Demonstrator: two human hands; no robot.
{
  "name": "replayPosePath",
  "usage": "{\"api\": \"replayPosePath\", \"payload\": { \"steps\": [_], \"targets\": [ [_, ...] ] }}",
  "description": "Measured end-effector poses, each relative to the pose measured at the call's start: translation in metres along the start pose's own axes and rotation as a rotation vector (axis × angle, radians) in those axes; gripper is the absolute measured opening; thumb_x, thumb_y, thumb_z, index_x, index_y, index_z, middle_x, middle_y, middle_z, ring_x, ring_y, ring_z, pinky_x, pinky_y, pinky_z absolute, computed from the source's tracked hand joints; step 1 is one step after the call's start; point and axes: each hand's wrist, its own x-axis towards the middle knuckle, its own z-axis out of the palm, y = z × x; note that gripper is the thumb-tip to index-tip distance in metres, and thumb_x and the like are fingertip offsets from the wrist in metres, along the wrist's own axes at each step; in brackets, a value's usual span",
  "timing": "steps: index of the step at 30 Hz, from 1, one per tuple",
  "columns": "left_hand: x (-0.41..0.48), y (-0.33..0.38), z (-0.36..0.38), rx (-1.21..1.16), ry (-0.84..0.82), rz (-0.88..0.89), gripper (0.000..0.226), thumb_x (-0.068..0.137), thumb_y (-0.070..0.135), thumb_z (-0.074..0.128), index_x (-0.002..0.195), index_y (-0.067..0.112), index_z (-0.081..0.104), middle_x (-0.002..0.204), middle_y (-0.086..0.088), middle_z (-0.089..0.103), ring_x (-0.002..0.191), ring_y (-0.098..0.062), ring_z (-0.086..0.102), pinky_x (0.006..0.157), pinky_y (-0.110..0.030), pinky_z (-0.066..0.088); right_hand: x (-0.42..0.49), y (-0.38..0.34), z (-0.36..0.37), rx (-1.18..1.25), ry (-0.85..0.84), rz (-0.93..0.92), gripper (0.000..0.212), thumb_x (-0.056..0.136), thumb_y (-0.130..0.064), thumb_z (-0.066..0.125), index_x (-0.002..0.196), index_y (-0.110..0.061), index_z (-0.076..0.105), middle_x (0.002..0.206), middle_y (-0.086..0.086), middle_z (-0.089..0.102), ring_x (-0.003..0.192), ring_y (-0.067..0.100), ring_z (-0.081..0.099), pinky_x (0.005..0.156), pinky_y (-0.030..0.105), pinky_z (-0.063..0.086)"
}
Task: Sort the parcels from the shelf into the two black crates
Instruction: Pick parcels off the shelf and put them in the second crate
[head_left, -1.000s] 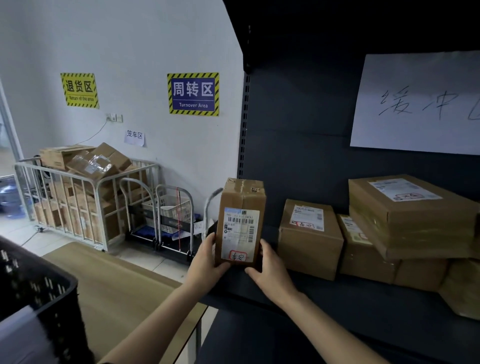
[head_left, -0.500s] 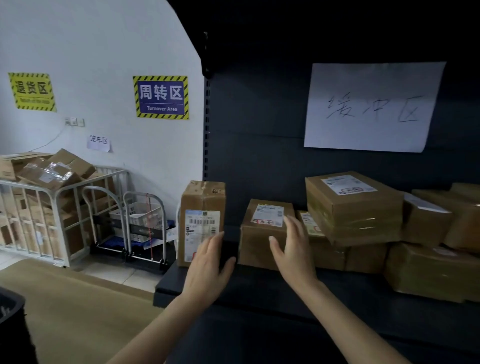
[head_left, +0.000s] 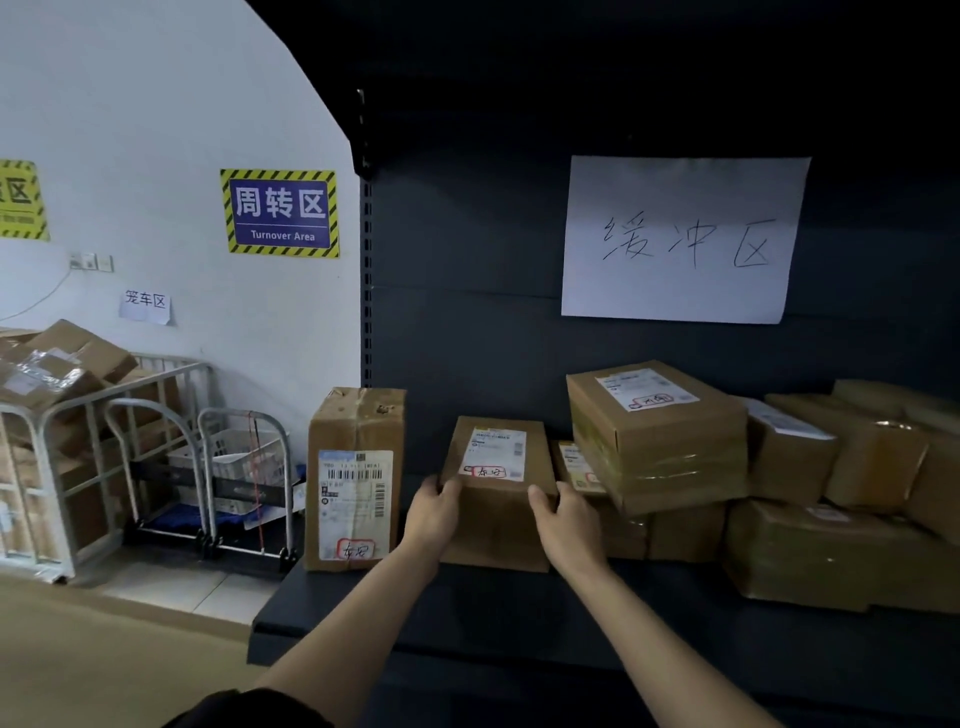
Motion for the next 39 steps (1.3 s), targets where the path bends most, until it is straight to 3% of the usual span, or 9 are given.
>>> {"api": "replayPosePath", "payload": {
  "steps": [8, 13, 18, 24, 30, 34, 36, 39],
  "targets": [
    [-0.040, -0.016, -0.014, 0.020, -0.062, 0.280, 0.042, 0.094, 0.006, 0.046, 0.134, 0.016, 0.036, 0.117, 0.006, 0.052, 0.113, -0.010, 0.047, 0.092, -0.023, 0.036, -0.028, 0.023, -0.003, 0.254, 0.052, -0.198, 0.031, 0.086, -0.015, 0.063, 0.111, -0.017, 0.044, 0.107, -0.003, 0.057, 0.105, 0.016, 0.058, 0.081, 0.022, 0.046],
    [-0.048, -0.027, -0.019, 0.155, -0.040, 0.360, 0.048, 0.092, 0.002, 0.050, 0.136, 0.013, 0.033, 0.119, 0.008, 0.050, 0.113, -0.006, 0.046, 0.094, -0.021, 0.037, -0.036, 0.030, -0.001, 0.265, 0.051, -0.240, 0.036, 0.084, -0.013, 0.066, 0.112, -0.017, 0.043, 0.108, -0.003, 0.055, 0.103, 0.013, 0.056, 0.083, 0.023, 0.049],
    [-0.052, -0.042, -0.022, 0.272, -0.021, 0.380, 0.052, 0.089, -0.002, 0.053, 0.134, 0.013, 0.033, 0.124, 0.001, 0.054, 0.113, -0.009, 0.049, 0.092, -0.021, 0.040, -0.045, 0.041, 0.002, 0.197, 0.025, -0.209, 0.040, 0.081, -0.015, 0.070, 0.104, -0.025, 0.038, 0.106, -0.006, 0.054, 0.098, 0.009, 0.054, 0.072, 0.011, 0.043],
    [-0.052, -0.052, -0.024, 0.418, 0.012, 0.361, 0.048, 0.085, -0.001, 0.057, 0.127, 0.011, 0.035, 0.125, -0.007, 0.058, 0.115, -0.023, 0.055, 0.086, -0.022, 0.042, -0.049, 0.046, 0.009, 0.041, -0.034, -0.152, 0.048, 0.081, -0.015, 0.069, 0.119, -0.013, 0.039, 0.123, 0.004, 0.056, 0.111, 0.016, 0.055, 0.082, 0.018, 0.043],
    [-0.058, -0.060, -0.034, 0.448, -0.057, 0.295, 0.062, 0.085, 0.008, 0.062, 0.138, 0.015, 0.031, 0.136, -0.004, 0.051, 0.126, -0.020, 0.047, 0.100, -0.026, 0.038, -0.053, 0.049, 0.012, 0.014, -0.118, -0.123, 0.061, 0.081, -0.016, 0.069, 0.131, -0.013, 0.033, 0.133, 0.006, 0.049, 0.121, 0.019, 0.048, 0.093, 0.024, 0.040],
    [-0.061, -0.063, -0.061, 0.415, 0.112, 0.347, 0.054, 0.080, 0.012, 0.070, 0.126, 0.013, 0.043, 0.122, -0.005, 0.056, 0.115, -0.018, 0.053, 0.094, -0.024, 0.040, -0.050, 0.048, 0.011, 0.046, -0.137, -0.151, 0.071, 0.081, -0.016, 0.069, 0.139, -0.015, 0.028, 0.135, 0.003, 0.047, 0.125, 0.018, 0.045, 0.098, 0.027, 0.038],
    [-0.060, -0.065, -0.081, 0.409, 0.214, 0.362, 0.046, 0.078, 0.011, 0.072, 0.115, 0.012, 0.046, 0.108, -0.004, 0.058, 0.102, -0.017, 0.056, 0.086, -0.025, 0.043, -0.046, 0.045, 0.013, 0.069, -0.153, -0.164, 0.069, 0.085, -0.016, 0.065, 0.141, -0.018, 0.025, 0.137, 0.001, 0.047, 0.126, 0.018, 0.044, 0.098, 0.026, 0.037],
    [-0.054, -0.069, -0.106, 0.404, 0.300, 0.356, 0.047, 0.075, 0.009, 0.074, 0.111, 0.012, 0.045, 0.101, -0.003, 0.054, 0.098, -0.022, 0.056, 0.079, -0.026, 0.041, -0.039, 0.040, 0.018, 0.105, -0.162, -0.148, 0.064, 0.090, -0.014, 0.057, 0.143, -0.020, 0.023, 0.136, 0.001, 0.048, 0.125, 0.018, 0.045, 0.093, 0.021, 0.034]
  ]
}}
